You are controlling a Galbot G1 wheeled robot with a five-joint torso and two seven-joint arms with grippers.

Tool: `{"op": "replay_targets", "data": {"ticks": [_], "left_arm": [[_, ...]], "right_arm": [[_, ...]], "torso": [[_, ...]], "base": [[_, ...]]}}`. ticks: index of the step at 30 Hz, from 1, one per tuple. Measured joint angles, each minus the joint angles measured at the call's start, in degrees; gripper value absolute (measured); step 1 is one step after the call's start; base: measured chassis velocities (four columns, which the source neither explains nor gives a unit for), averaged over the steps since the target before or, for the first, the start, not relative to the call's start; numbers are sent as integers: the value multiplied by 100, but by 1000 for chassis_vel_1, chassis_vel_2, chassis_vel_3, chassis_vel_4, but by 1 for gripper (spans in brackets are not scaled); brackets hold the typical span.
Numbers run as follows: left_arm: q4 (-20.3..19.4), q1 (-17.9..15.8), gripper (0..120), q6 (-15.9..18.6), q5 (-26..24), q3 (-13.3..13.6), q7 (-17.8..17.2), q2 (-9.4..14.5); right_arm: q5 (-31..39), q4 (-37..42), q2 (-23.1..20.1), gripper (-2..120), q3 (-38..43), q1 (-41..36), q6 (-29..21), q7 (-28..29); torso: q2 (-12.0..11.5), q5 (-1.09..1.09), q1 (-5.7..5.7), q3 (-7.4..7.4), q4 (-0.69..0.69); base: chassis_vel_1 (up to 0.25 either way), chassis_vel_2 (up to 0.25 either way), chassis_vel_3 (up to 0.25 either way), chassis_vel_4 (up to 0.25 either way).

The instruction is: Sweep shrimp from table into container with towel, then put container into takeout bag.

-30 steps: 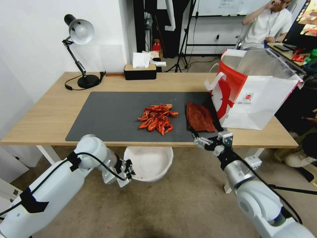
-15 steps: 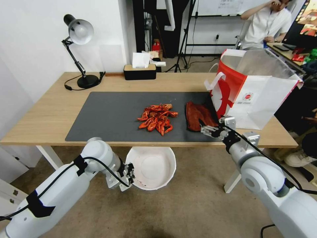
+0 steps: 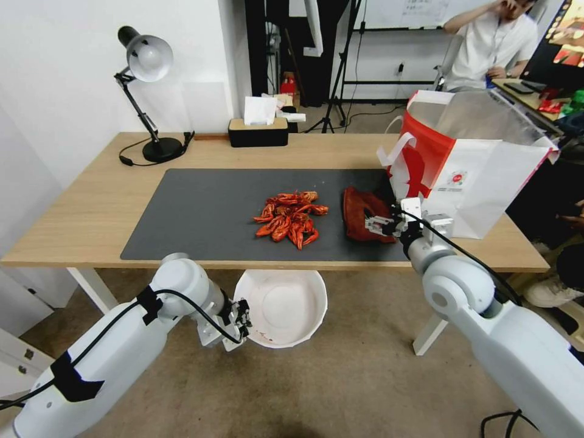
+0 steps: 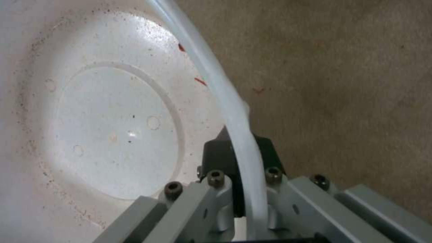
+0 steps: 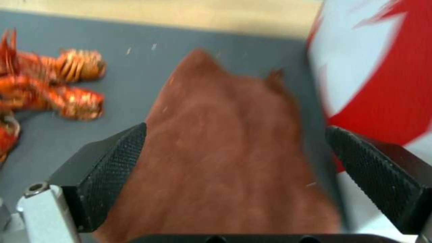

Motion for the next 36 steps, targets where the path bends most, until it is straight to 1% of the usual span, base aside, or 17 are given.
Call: {"op": "replay_targets", "data": {"ticks": [2, 5, 6, 7, 9, 10, 13, 14, 17, 21, 31, 33, 34, 36], "left_arm": [[0, 2, 0, -5, 26, 49, -1, -2], [9, 9, 0, -7, 27, 73, -8, 2], [41, 15, 0, -7, 6, 77, -12, 3], [65, 18, 0, -6, -17, 67, -16, 3], [87, 21, 0, -6, -54, 36, -25, 9], [87, 21, 0, -6, -54, 36, -25, 9], [101, 30, 0, -2, -113, 15, -25, 43], [101, 30, 0, -2, -113, 15, -25, 43], [124, 56, 0, 6, -191, -73, -26, 44], [124, 118, 0, -2, -216, -57, -30, 127], [145, 146, 0, -24, -280, -32, -46, 116], [151, 114, 0, -25, -326, -32, -50, 112], [151, 114, 0, -25, -326, -32, -50, 112], [156, 101, 0, -27, -352, -14, -56, 125]], "right_arm": [[100, -136, 118, 100, -244, 243, -95, 194], [175, -218, 193, 100, -369, 379, -153, 341], [236, -325, 274, 100, -498, 531, -183, 485], [287, -407, 335, 100, -577, 631, -189, 591], [564, -577, 521, 100, -736, 855, -190, 980], [564, -577, 521, 100, -736, 855, -190, 980], [751, -759, 753, 100, -802, 1029, -163, 1358], [751, -759, 753, 100, -802, 1029, -163, 1358], [761, -902, 937, 100, -809, 1081, -58, 1642], [749, -973, 1042, 100, -777, 1081, -20, 1829], [743, -1001, 1042, 100, -740, 998, -12, 1962], [782, -1001, 1047, 94, -723, 931, -12, 1983], [782, -1001, 1047, 94, -723, 931, -12, 1983], [811, -990, 1052, 85, -679, 842, 3, 1993]], "torso": [[0, -2, 0, 0, 0], [0, -1, 0, -1, 1], [0, -1, 0, -1, 1], [0, -2, 0, -1, 1], [0, -1, 0, -1, 1], [0, -1, 0, -1, 1], [0, -1, 0, -1, 1], [0, -1, 0, -1, 1], [0, -1, 0, -1, 0], [0, 0, 0, -1, 1], [0, -1, 0, -1, 0], [0, -1, 0, -1, 1], [0, -1, 0, -1, 1], [0, 0, 0, -1, 0]], "base": [[0, 0, 0, 0], [0, 0, 0, 0], [0, 0, 0, 0], [0, 0, 0, 0], [0, 0, 0, 0], [0, 0, 0, 0], [0, 0, 0, 0], [0, 0, 0, 0], [0, 0, 0, 0], [0, 0, 0, 0], [0, 0, 0, 0], [0, 0, 0, 0], [0, 0, 0, 0], [0, 0, 0, 0]]}}
